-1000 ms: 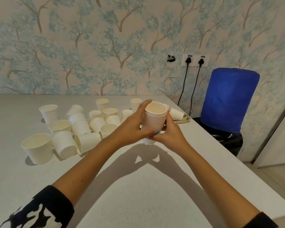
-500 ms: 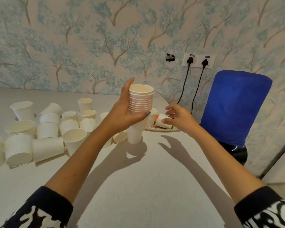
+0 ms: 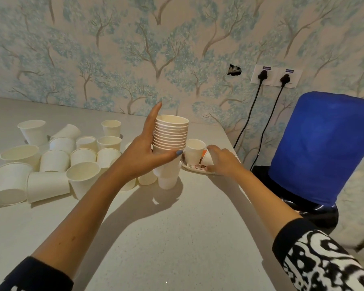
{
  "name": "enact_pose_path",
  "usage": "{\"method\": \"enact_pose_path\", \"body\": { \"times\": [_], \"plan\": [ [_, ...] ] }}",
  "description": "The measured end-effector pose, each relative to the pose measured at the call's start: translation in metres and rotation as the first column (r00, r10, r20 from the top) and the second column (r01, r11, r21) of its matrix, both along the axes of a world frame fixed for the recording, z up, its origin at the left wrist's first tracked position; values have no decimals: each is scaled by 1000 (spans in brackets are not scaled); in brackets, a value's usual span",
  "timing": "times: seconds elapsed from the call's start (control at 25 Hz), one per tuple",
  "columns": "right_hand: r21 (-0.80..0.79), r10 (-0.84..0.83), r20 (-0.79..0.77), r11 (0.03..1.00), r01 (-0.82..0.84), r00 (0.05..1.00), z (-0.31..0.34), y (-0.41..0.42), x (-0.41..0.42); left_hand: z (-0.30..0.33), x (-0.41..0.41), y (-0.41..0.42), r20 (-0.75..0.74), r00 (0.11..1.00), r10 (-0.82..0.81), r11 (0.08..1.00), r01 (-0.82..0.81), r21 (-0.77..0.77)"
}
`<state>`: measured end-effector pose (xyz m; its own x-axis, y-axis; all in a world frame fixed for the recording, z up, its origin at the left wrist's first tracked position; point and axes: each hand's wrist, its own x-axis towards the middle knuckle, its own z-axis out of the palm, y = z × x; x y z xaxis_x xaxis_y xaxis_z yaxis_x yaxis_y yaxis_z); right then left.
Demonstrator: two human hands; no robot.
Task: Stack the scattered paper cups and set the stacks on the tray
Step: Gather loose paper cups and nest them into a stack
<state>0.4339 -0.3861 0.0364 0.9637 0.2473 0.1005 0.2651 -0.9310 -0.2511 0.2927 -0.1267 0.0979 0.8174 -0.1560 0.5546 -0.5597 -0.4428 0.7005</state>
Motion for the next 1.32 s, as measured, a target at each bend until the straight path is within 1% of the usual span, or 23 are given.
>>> {"method": "enact_pose_path", "body": {
  "times": [0.16,0.2,0.24,0.28,0.32,0.36,0.4,0.44,0.48,0.52,0.56,0.6,0.64,0.68,0.76,0.84,0.92,0.96,1.04,1.16,1.2,1.28,1.32],
  "plan": [
    [47,-38,126,998,32,991,4,-3,0,-5,4,2,-29,999,-27,1000,27,-7],
    [106,-67,166,993,49,984,9,-5,-2,-6,5,2,-33,999,-34,999,34,-9],
    [204,-103,211,977,59,972,15,-5,-4,-6,6,2,-36,999,-40,999,39,-11],
    [338,-144,247,940,54,958,25,-3,-7,-6,8,2,-36,998,-45,999,45,-14],
    [505,-185,254,863,33,949,37,0,-12,-7,8,1,-38,998,-50,999,50,-15],
    [682,-206,224,731,-2,953,52,7,-18,-8,9,1,-42,998,-55,998,55,-14],
    [831,-182,179,554,-49,967,69,16,-26,-9,10,0,-52,997,-61,998,60,-10],
    [921,-118,155,378,-100,981,86,27,-34,-10,11,0,-65,995,-69,998,69,-5],
    [957,-42,171,243,-156,984,101,38,-43,-12,11,-1,-76,994,-78,997,78,-1],
    [965,25,213,153,-214,977,113,49,-52,-14,12,-2,-79,993,-82,997,82,0],
    [959,80,257,103,-264,963,122,60,-61,-15,13,-3,-78,994,-81,997,81,-2],
    [948,121,293,91,-304,949,128,70,-71,-15,14,-4,-77,994,-77,997,77,-6],
    [933,146,319,126,-338,936,131,79,-79,-14,15,-5,-78,994,-77,997,77,-10],
    [907,156,342,203,-369,927,133,84,-87,-12,17,-5,-80,994,-81,997,80,-13],
    [825,173,358,402,-398,917,130,88,-97,-7,19,-6,-75,994,-83,996,82,-20],
    [745,222,304,550,-376,926,127,88,-103,0,21,-6,-49,996,-79,996,77,-32],
    [686,267,205,647,-333,942,126,87,-103,6,22,-5,-10,997,-73,997,72,-40],
    [668,286,154,675,-313,946,125,86,-101,8,23,-6,18,998,-64,997,64,-33],
    [665,321,81,688,-291,944,124,83,-97,10,24,-6,66,997,-42,999,42,-9],
    [679,302,76,682,-271,950,117,76,-81,10,28,-5,91,996,-22,1000,21,11],
    [703,261,91,667,-248,961,112,73,-71,10,30,-4,88,996,-21,1000,20,7],
    [750,118,111,641,-161,987,94,66,-47,10,33,-2,73,997,-23,1000,24,-16],
    [747,38,104,656,-103,994,82,61,-34,10,34,-1,67,997,-24,999,26,-32]
  ]
}}
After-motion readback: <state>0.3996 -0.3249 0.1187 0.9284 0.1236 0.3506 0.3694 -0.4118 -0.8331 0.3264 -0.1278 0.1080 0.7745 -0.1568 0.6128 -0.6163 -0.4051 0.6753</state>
